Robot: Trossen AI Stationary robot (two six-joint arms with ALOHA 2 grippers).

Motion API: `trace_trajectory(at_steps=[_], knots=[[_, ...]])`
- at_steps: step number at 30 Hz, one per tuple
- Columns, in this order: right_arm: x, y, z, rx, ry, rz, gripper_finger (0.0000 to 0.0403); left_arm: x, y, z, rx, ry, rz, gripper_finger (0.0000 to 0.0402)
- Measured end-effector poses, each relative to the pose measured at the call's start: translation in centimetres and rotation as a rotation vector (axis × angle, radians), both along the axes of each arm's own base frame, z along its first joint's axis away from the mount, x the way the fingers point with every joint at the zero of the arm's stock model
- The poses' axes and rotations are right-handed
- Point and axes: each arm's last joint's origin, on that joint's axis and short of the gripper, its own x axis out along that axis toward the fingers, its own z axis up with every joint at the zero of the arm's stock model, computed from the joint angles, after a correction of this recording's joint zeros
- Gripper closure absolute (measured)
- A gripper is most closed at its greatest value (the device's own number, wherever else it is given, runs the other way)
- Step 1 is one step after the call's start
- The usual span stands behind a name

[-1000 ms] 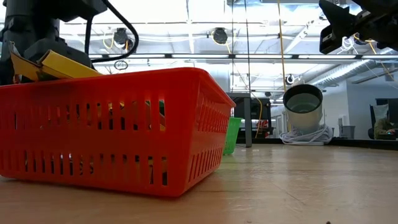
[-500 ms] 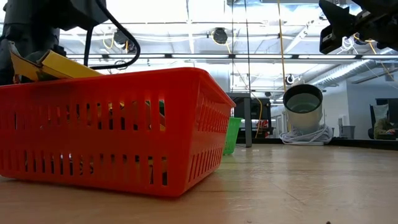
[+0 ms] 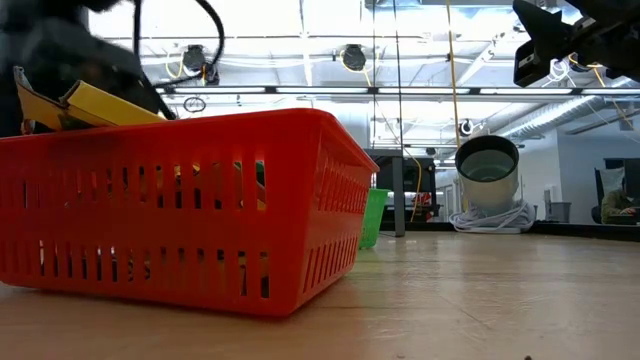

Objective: Pick & Place Office Desk Supplies
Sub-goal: Put the black rubber band into the green basket

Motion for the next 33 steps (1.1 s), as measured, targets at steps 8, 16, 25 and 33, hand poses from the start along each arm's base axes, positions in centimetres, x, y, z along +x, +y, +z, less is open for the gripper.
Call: trace_trajectory(at_steps=[8, 16, 25, 33], knots=[[0.0, 0.0, 0.0, 0.000, 0.001, 0.000, 0.0253, -0.9, 0.6, 4.8, 0.040, -0.171, 0.046, 0.0396], [0.0, 0.0, 0.0, 0.000, 0.000, 0.000, 0.0258, 1.8, 3.6, 10.4, 0.165, -0.243, -0.041, 0.0398], [0.0, 0.0, -0.1, -0.002, 0.007, 0.000, 0.0253, 9.0, 6.5, 11.2, 0.174, -0.145, -0.228, 0.0397], [0.0, 0.0, -0.1, -0.002, 0.009, 0.000, 0.0256, 14.4, 8.4, 9.5, 0.154, -0.080, -0.282, 0.0396]])
